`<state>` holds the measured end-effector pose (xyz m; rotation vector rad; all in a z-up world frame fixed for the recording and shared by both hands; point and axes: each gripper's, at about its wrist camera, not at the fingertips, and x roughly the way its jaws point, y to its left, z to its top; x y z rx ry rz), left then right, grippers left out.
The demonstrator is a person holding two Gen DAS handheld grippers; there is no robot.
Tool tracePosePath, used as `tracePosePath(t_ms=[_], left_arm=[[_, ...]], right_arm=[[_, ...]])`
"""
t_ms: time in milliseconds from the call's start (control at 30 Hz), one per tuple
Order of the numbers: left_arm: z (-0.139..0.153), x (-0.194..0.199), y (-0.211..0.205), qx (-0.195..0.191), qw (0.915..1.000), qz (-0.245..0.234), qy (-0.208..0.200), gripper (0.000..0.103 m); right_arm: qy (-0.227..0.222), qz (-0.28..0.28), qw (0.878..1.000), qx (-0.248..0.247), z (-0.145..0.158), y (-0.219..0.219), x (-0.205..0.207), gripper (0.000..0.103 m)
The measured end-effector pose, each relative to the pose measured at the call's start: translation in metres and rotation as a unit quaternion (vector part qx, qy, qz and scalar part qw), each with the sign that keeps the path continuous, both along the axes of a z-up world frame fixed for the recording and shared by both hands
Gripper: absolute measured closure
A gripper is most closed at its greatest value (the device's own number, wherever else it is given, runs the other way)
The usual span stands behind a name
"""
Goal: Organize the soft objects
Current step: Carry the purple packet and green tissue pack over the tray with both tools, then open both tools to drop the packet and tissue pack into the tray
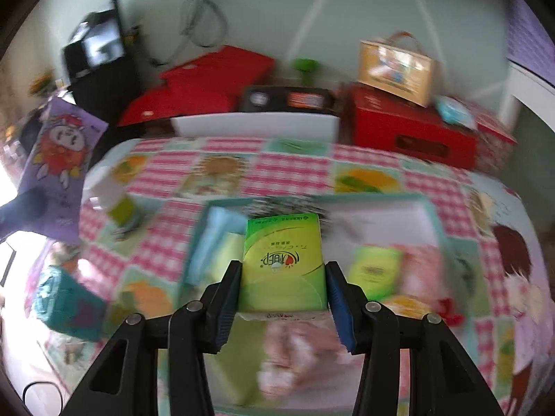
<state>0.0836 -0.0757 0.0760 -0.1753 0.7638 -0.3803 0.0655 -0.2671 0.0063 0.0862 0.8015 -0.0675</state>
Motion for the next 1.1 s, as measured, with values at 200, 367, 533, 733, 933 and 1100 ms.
tracePosePath(t_ms=[200,367,533,733,933,1100], left_arm=[[-0.025,0.001,-0.061,0.007,0.9969,-0.071,0.033,0.092],[-0.051,0.002,-0.085,0.006,0.9919,-0.106,0.07,0.092],[-0.066,0.006,-0.085,0.001,0.9894,-0.112,0.092,0.092],[-0.07,0.008,-0.078,-0.004,0.9898,-0.105,0.096,0.047],[-0.07,0.013,-0.063,0.007,0.9929,-0.072,0.095,0.044],[-0.069,0.016,-0.049,0.024,0.9958,-0.034,0.082,0.016]], right_arm=[[0.019,-0.06,0.998,0.022,-0.011,-0.051,-0.004,0.052],[0.026,-0.075,0.996,0.034,-0.017,-0.067,-0.009,0.052],[0.031,-0.066,0.997,0.031,-0.019,-0.063,-0.008,0.052],[0.03,-0.049,0.998,0.007,-0.016,-0.05,-0.005,0.049],[0.036,-0.043,0.998,-0.01,-0.015,-0.041,-0.004,0.04],[0.051,-0.047,0.997,-0.026,-0.016,-0.039,-0.003,0.019]])
